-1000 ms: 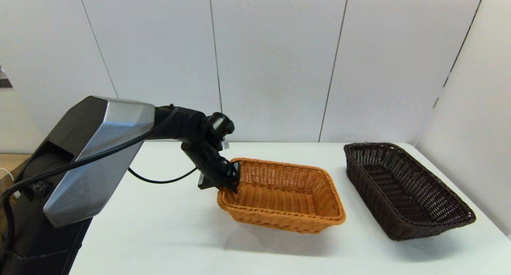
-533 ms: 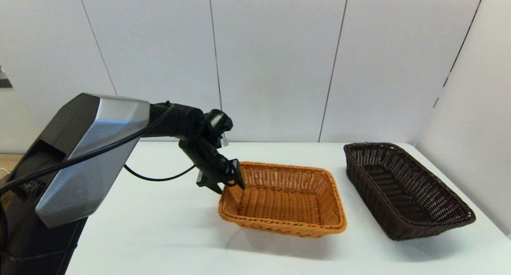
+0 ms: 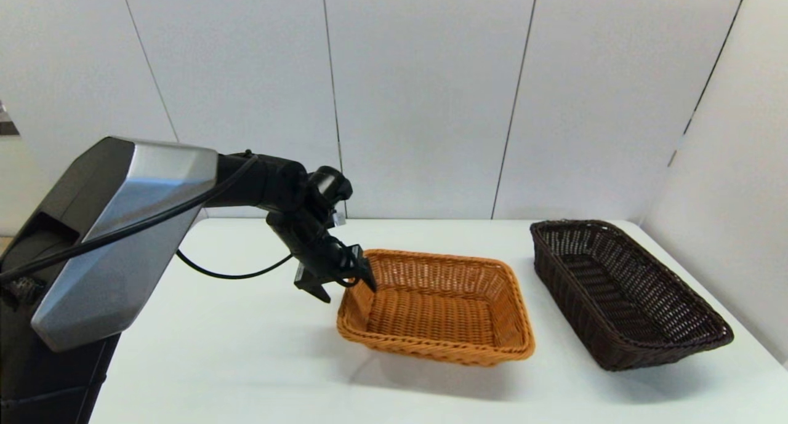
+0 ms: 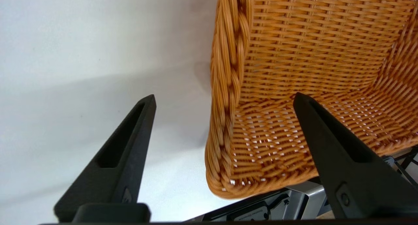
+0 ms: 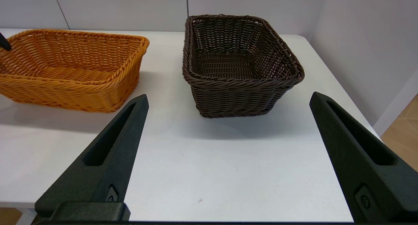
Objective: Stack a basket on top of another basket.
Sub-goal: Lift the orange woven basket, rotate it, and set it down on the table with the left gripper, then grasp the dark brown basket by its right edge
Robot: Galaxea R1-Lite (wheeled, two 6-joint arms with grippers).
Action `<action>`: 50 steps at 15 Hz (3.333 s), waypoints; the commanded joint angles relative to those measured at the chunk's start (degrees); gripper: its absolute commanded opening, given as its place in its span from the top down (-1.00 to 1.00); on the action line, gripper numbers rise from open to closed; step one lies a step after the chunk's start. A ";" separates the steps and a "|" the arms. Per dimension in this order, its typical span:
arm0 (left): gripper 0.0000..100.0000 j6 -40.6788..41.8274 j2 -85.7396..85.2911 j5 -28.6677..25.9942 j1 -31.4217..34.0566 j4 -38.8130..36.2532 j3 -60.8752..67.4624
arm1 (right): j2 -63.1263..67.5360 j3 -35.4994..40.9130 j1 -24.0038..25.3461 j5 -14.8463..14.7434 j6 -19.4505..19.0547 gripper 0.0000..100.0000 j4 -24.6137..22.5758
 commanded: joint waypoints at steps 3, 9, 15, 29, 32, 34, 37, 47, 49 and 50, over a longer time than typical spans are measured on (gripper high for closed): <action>-1.00 -0.36 -2.55 -0.04 -0.17 0.30 3.21 | 0.09 0.01 0.01 0.01 -0.05 -1.00 0.00; -1.00 -0.89 -2.99 0.13 -3.24 0.30 5.93 | 0.09 0.01 0.01 0.01 -0.05 -1.00 0.00; -1.00 -1.59 -5.10 0.13 -5.79 0.30 8.48 | 0.00 0.01 0.01 0.01 -0.05 -1.00 0.00; -1.00 5.18 -33.05 12.35 2.12 13.75 8.92 | 0.09 0.01 0.01 0.01 -0.05 -1.00 0.09; -1.00 6.15 -45.88 13.32 3.88 17.79 11.21 | 0.09 0.01 0.01 0.01 -0.05 -1.00 0.09; -1.00 5.97 -54.31 14.55 3.88 17.88 14.90 | 0.09 0.01 0.01 0.01 -0.05 -1.00 0.00; -1.00 5.62 -66.44 17.09 3.88 17.35 22.63 | 0.09 0.01 0.01 0.01 -0.05 -1.00 -0.09; -1.00 8.43 -101.34 16.30 15.66 19.02 44.52 | 0.09 0.09 0.01 0.10 0.04 -1.00 -0.35; -1.00 8.96 -106.87 15.86 17.94 19.46 48.47 | 0.09 0.09 0.01 0.10 0.04 -1.00 -0.26; -1.00 9.22 -109.25 14.98 18.91 19.37 50.14 | 0.09 0.09 0.01 0.10 0.04 -1.00 -0.35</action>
